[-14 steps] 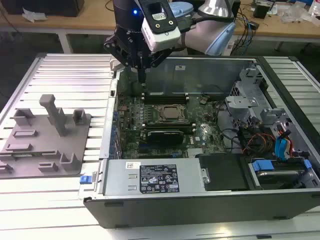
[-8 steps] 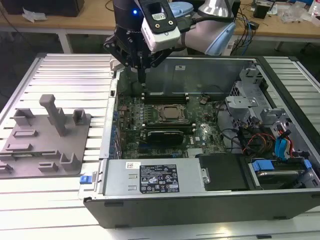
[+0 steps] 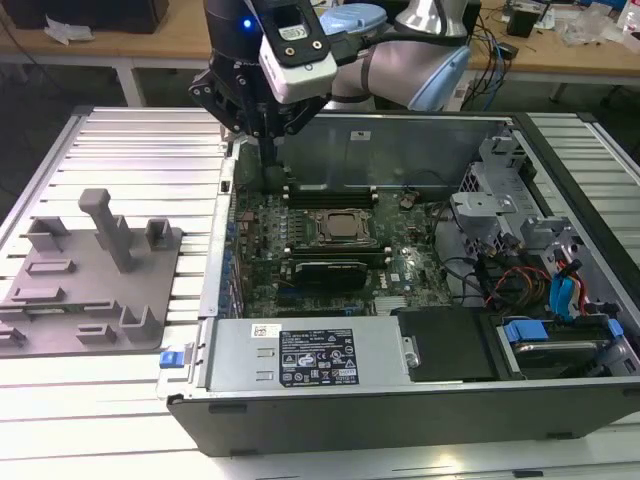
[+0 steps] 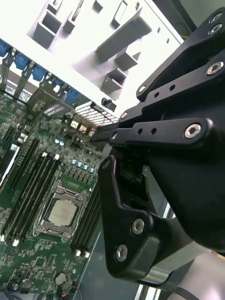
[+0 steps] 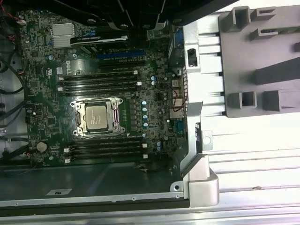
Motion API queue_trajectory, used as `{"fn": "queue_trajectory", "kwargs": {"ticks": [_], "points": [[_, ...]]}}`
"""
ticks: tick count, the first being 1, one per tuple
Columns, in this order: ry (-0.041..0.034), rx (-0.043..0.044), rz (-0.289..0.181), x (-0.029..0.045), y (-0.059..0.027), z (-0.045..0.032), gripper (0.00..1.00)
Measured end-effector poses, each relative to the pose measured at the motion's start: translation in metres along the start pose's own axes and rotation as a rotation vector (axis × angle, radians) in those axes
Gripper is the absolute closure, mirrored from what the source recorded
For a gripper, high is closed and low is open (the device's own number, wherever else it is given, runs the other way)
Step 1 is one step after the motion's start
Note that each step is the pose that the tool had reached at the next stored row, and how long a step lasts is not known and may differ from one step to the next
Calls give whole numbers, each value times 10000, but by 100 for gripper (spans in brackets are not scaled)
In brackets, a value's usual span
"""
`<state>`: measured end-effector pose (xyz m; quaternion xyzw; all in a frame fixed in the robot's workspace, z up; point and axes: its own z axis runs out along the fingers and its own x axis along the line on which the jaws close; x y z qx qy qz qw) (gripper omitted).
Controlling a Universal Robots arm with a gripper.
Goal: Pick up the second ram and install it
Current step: 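Reach for the second ram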
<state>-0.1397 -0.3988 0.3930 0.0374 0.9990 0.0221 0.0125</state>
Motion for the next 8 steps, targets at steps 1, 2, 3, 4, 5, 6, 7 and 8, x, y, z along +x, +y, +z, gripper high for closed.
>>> {"fn": "queue_trajectory", "kwargs": {"ticks": [1, 2, 3, 4, 5, 6, 7, 8], "points": [[-1, -1, 1, 19, -1, 0, 92], [0, 0, 1, 43, -3, 0, 92], [-1, 0, 1, 75, -6, 0, 92], [0, 0, 0, 117, -9, 0, 92], [0, 0, 0, 144, -11, 0, 92], [0, 0, 0, 164, -13, 0, 92], [1, 1, 1, 184, -14, 0, 92], [0, 0, 1, 197, -15, 0, 92]]}}
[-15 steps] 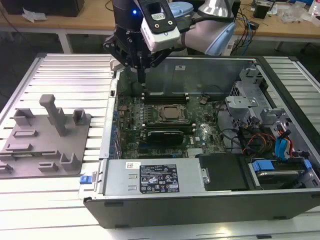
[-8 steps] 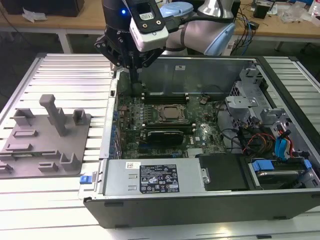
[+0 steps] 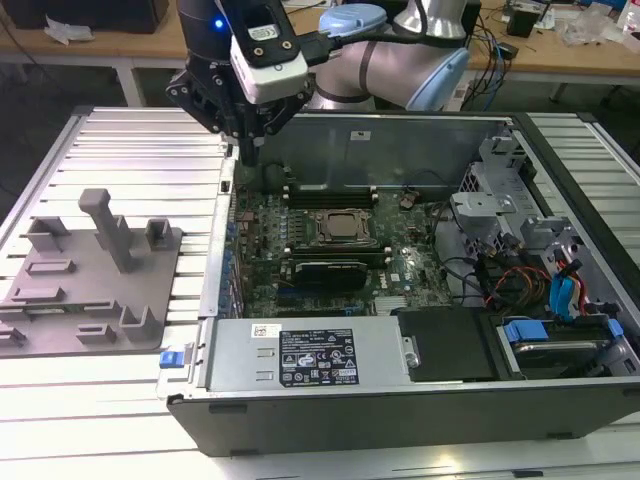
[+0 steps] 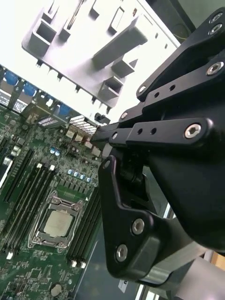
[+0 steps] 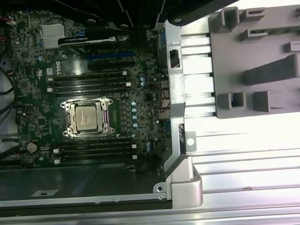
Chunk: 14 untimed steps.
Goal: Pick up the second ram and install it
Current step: 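Reach for the second ram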
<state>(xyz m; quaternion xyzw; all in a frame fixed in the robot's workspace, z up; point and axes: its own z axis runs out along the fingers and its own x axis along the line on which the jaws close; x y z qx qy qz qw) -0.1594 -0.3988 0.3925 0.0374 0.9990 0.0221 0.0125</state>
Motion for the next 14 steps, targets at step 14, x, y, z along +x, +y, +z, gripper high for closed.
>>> {"fn": "queue_trajectory", "kwargs": {"ticks": [14], "points": [[0, 1, 0, 381, -29, 2, 92]]}}
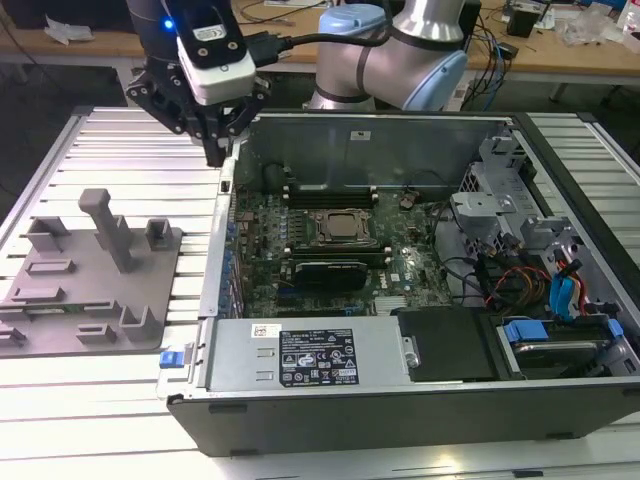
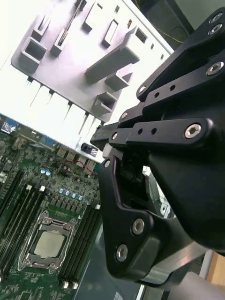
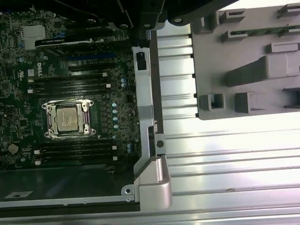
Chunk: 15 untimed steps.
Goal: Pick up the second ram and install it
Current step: 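Reach for the second ram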
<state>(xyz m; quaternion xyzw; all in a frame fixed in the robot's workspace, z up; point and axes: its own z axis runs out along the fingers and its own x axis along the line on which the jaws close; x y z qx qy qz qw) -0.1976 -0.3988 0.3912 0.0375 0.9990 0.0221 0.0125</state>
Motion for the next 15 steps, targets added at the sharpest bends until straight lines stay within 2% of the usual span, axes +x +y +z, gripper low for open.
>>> {"fn": "queue_trajectory", "kwargs": {"ticks": [1, 4, 10, 14, 15], "points": [[0, 0, -2, 50, -4, 0, 92], [0, -1, -1, 125, -10, 1, 92], [0, -1, 0, 402, -30, 0, 92], [0, 0, -1, 501, -38, 0, 92], [0, -1, 0, 552, -42, 0, 92]]}}
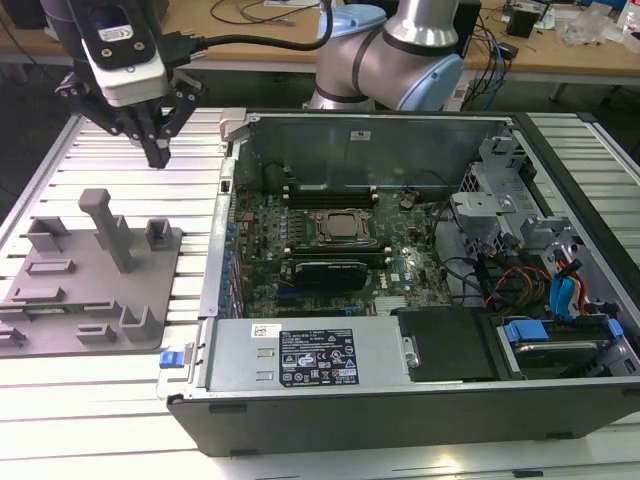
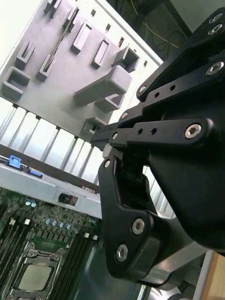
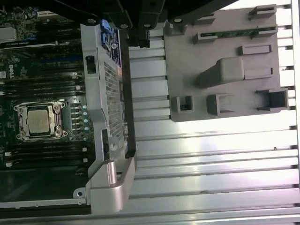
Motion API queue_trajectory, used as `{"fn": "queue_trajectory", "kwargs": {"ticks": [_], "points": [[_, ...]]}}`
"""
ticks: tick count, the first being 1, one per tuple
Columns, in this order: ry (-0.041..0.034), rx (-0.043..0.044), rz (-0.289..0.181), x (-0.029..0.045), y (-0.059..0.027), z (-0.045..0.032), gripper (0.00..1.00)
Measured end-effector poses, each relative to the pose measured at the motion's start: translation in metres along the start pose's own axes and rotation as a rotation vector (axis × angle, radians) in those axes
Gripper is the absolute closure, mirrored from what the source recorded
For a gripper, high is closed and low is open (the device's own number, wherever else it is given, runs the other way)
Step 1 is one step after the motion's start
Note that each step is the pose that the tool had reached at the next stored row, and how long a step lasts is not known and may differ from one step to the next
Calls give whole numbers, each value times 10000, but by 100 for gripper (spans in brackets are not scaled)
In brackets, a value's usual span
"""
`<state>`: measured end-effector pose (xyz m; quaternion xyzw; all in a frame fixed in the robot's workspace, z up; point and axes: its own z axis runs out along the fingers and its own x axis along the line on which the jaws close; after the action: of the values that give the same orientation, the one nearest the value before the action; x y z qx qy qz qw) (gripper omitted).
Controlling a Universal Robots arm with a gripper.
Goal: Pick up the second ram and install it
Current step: 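Reach for the second ram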
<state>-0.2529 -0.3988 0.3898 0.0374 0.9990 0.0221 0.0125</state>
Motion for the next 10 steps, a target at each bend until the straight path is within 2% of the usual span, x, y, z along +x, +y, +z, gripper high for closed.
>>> {"fn": "queue_trajectory", "kwargs": {"ticks": [10], "points": [[0, 0, 1, 255, -19, 5, 92]]}}
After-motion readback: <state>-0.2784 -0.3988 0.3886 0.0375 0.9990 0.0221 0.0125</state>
